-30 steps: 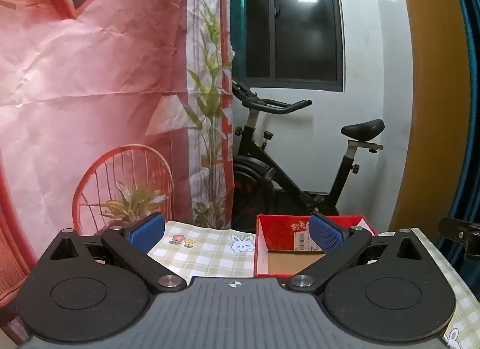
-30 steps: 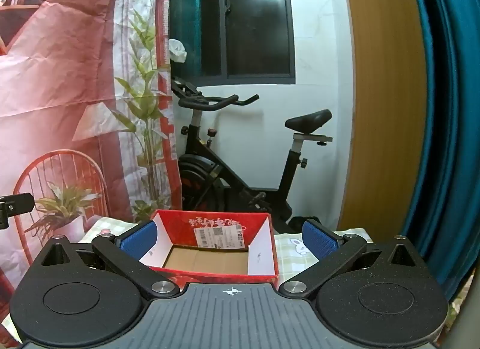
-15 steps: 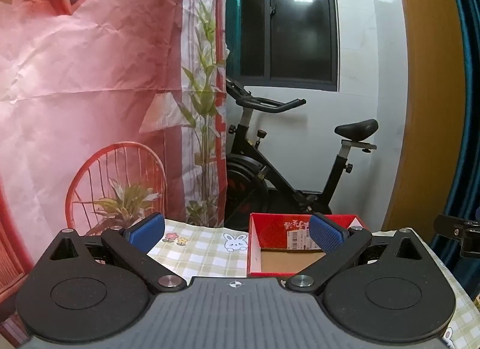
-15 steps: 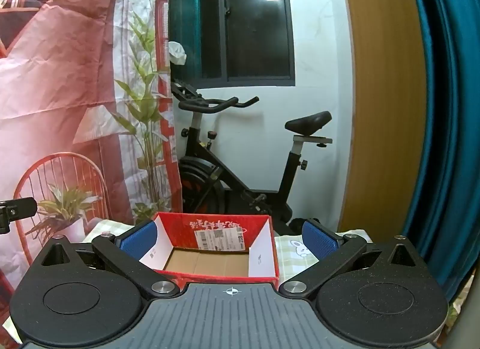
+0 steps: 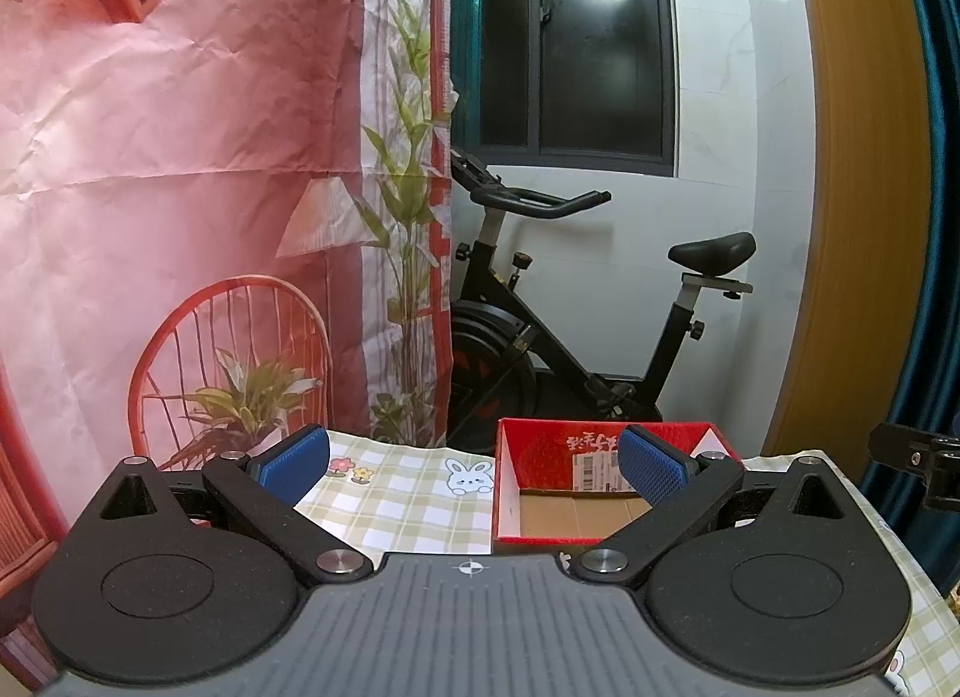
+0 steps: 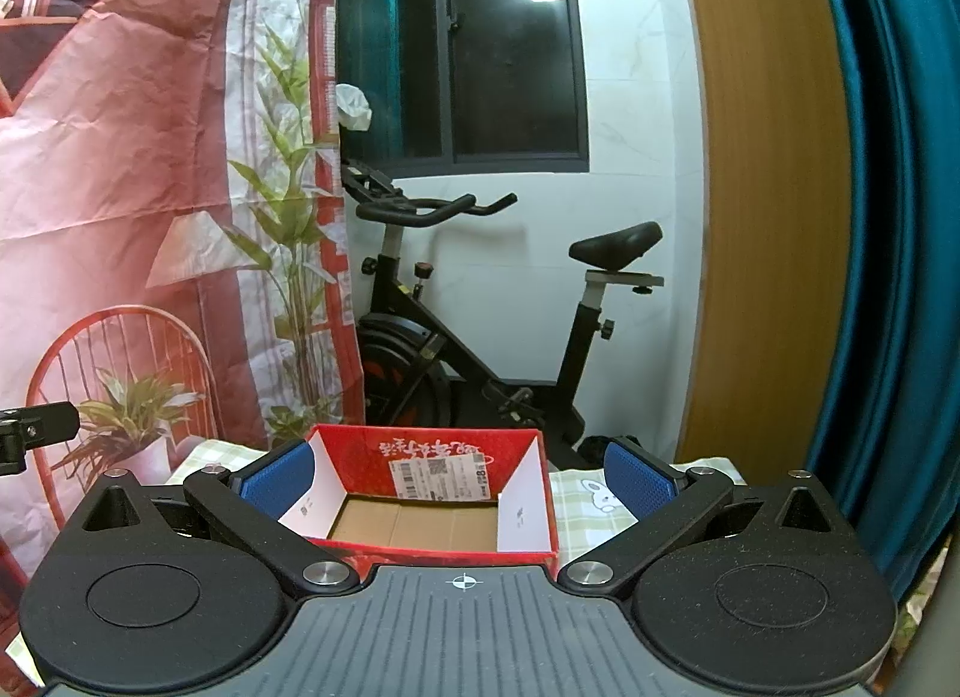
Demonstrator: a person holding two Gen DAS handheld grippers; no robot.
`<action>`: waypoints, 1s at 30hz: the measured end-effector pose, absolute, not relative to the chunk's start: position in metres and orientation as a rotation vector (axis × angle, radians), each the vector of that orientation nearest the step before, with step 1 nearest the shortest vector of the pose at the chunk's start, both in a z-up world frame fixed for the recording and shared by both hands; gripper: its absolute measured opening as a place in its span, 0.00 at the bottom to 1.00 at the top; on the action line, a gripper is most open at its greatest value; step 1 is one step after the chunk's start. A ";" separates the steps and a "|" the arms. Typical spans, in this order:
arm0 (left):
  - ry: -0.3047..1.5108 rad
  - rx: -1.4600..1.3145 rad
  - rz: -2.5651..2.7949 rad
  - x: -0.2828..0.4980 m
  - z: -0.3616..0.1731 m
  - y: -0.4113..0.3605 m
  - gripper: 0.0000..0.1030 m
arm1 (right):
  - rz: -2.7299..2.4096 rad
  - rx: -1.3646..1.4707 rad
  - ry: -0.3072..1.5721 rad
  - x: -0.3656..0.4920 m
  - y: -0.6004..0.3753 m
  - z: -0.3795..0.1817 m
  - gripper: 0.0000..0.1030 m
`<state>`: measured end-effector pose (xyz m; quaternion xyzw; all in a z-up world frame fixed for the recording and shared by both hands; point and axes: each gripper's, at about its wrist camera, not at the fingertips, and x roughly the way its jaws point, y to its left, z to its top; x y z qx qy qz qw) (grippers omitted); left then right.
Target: Organize soft objects
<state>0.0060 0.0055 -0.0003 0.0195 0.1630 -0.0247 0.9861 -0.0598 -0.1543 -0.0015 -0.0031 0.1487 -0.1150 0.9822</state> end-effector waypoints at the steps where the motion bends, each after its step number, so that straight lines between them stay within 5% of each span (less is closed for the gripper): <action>1: 0.327 0.040 -0.051 0.006 0.000 0.006 1.00 | -0.230 -0.007 0.300 -0.060 -0.155 -0.002 1.00; 30: 0.349 0.046 -0.077 0.006 -0.008 0.008 1.00 | -0.234 -0.003 0.314 -0.057 -0.160 -0.010 1.00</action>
